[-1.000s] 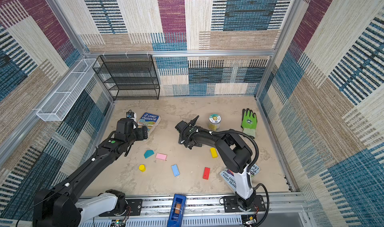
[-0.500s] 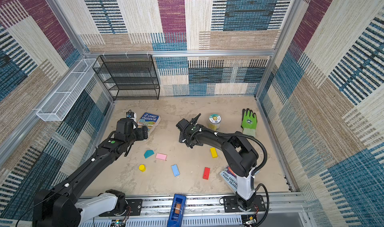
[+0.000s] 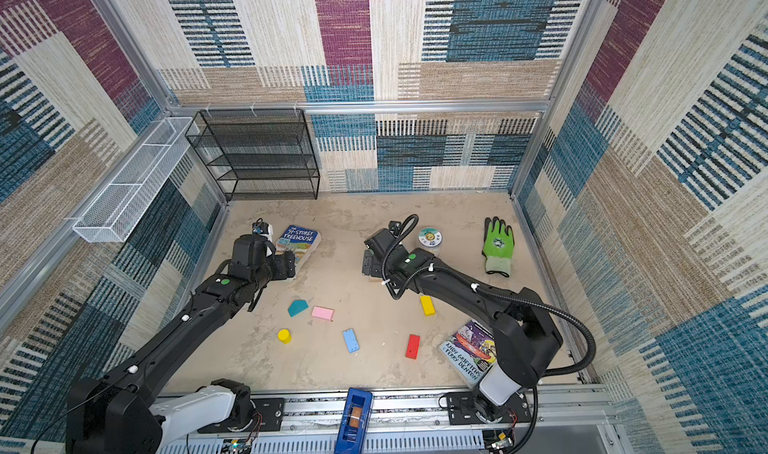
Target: Build the wood block tower
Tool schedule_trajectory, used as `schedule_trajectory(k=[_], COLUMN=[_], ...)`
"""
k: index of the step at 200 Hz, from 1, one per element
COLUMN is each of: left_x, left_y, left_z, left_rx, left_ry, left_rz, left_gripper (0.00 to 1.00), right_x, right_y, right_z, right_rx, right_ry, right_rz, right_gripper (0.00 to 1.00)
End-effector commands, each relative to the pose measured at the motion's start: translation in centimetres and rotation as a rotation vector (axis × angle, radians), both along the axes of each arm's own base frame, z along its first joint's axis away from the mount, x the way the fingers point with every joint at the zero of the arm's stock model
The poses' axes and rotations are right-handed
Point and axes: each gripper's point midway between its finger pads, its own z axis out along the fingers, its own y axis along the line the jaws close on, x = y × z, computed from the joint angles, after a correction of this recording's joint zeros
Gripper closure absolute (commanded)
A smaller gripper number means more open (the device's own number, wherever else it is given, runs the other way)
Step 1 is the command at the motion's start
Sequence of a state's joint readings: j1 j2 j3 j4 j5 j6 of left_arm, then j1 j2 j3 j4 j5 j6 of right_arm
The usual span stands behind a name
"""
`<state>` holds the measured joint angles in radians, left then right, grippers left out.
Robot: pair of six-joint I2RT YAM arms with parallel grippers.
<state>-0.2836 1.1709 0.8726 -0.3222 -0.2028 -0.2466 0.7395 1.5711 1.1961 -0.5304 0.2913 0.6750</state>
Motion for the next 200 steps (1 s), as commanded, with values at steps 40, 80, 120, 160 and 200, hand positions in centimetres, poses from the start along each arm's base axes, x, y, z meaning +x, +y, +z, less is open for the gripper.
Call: schedule_trajectory(k=[40,80,120,160,200], left_x=[-0.8,-2.1,-3.9,-6.8,-10.0], left_y=[-3.3,-4.1,-5.8,-6.8,-7.7], left_z=[1.4,1.0,-0.5,-4.1,-7.3], left_rx=[-0.065,-0.037,-0.028,0.004,-0.005], left_ry=[0.066,0.148,0.244,0.441,0.592], left_rz=[-0.147,-0.146,-0.149,-0.105,-0.055], left_gripper=[0.20,0.23,0.23,0.26,0.28], right_x=[0.3,0.0,-0.8,-1.2,-1.3], right_y=[-1.6,-3.1,-4.9,-6.2,-6.5], right_z=[-0.3,-0.1,1.3,1.7,2.2], right_rx=[0.134,0.126,0.130,0.109,0.115], right_ry=[-0.049,-0.089,-0.161,-0.201,-0.237], right_rz=[0.029,0.022,-0.009,-0.030,-0.026], right_gripper=[0.00,0.00,0.00,0.00,0.00])
